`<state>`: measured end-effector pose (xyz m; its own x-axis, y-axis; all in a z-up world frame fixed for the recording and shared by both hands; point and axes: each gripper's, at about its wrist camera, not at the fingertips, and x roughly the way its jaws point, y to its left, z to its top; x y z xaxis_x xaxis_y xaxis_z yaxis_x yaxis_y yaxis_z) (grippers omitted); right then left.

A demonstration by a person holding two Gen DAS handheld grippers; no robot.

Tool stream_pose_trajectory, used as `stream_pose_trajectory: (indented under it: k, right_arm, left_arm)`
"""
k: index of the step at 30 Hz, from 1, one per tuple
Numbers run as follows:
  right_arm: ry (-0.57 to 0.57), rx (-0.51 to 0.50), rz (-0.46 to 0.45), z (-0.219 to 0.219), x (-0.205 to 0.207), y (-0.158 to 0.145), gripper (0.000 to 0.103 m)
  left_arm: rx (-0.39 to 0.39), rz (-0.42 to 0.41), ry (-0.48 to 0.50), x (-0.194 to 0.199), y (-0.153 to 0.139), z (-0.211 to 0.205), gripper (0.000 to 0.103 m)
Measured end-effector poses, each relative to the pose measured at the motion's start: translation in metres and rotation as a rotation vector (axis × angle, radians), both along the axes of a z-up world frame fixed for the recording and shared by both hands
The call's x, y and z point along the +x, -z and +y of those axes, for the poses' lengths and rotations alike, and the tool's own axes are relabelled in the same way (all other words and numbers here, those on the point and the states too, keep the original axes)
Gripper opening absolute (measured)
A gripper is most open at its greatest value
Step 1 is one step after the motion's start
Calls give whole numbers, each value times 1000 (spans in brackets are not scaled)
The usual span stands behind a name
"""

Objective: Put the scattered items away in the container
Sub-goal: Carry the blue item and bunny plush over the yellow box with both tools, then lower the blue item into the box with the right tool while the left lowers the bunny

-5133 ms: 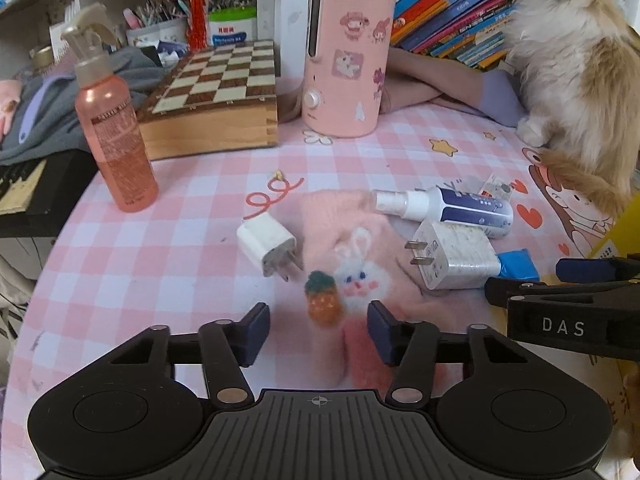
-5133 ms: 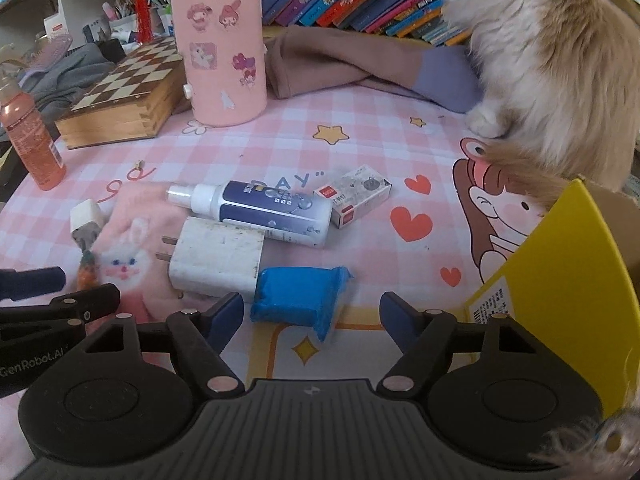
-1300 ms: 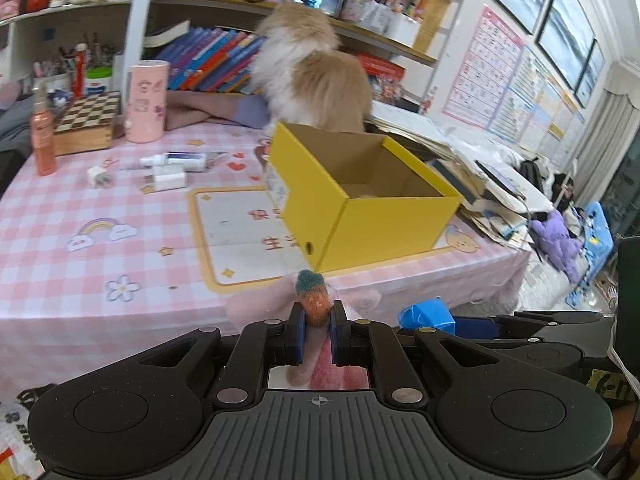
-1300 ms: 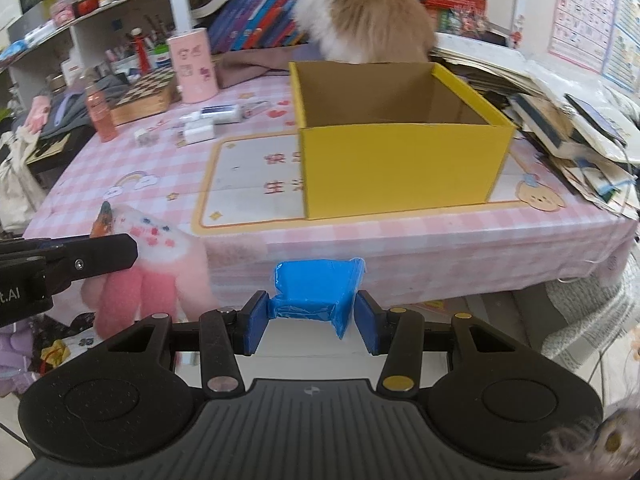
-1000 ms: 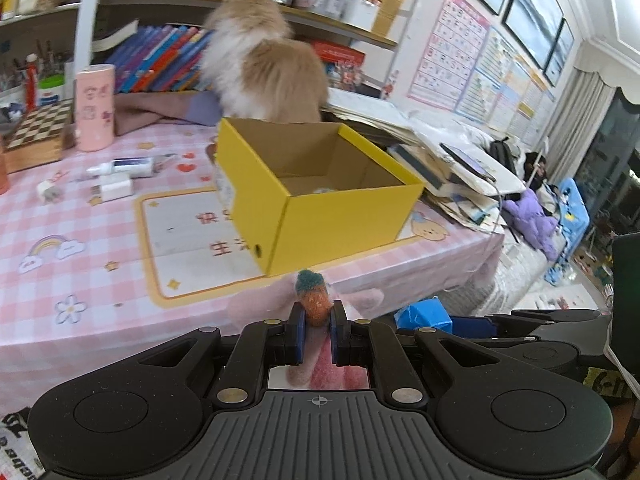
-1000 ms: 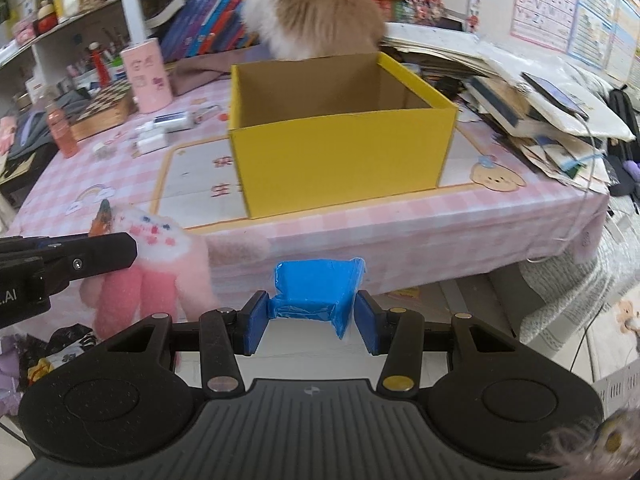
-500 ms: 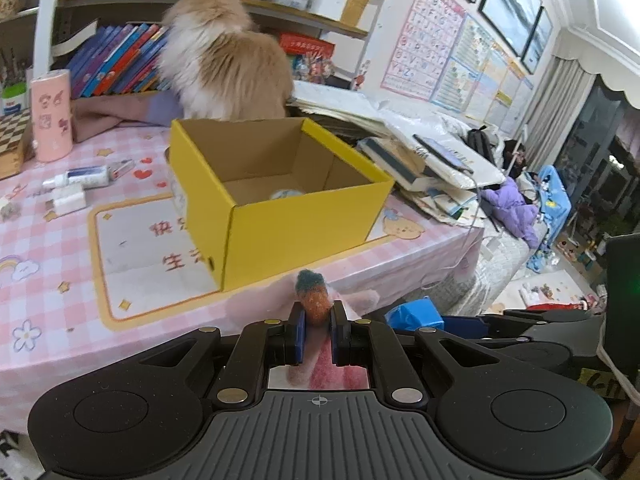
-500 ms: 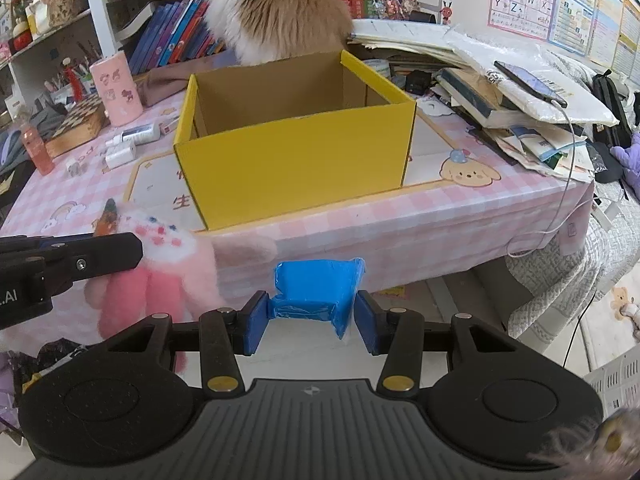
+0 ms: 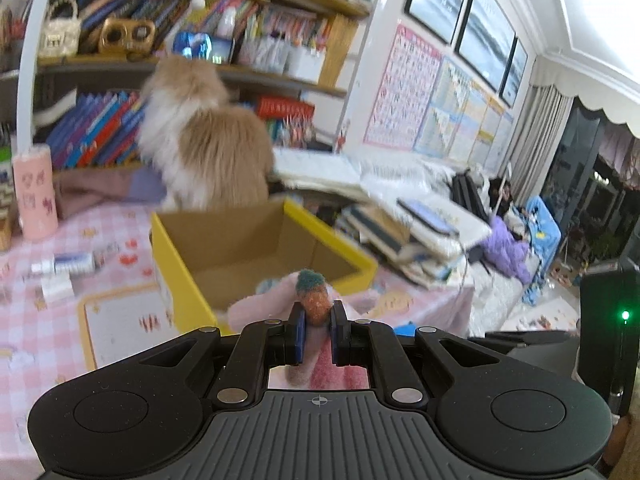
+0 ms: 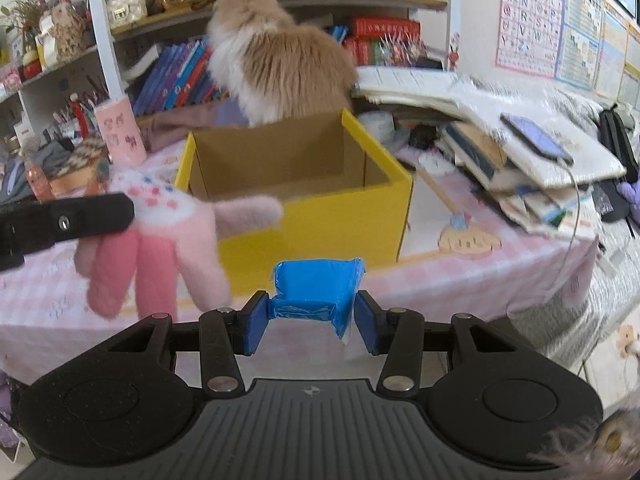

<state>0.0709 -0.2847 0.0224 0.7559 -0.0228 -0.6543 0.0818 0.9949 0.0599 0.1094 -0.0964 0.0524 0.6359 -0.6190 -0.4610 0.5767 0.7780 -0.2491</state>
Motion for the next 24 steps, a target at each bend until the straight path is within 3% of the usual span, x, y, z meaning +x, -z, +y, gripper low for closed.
stream_pose_trajectory:
  k: [7, 12, 18, 24]
  right_arm:
    - [-60, -25, -100, -13, 36, -30, 44]
    - [-119, -75, -127, -23, 77, -38, 44]
    - [-199, -119, -86, -33, 126, -23, 44]
    - [-285, -156, -8, -38, 160, 4, 44]
  left_arm:
    - [-6, -95, -46, 27, -24, -12, 11]
    - [10, -109, -88, 54, -22, -23, 11]
    - [74, -90, -138, 87, -8, -42, 11]
    - [135, -14, -170, 114, 20, -59, 11]
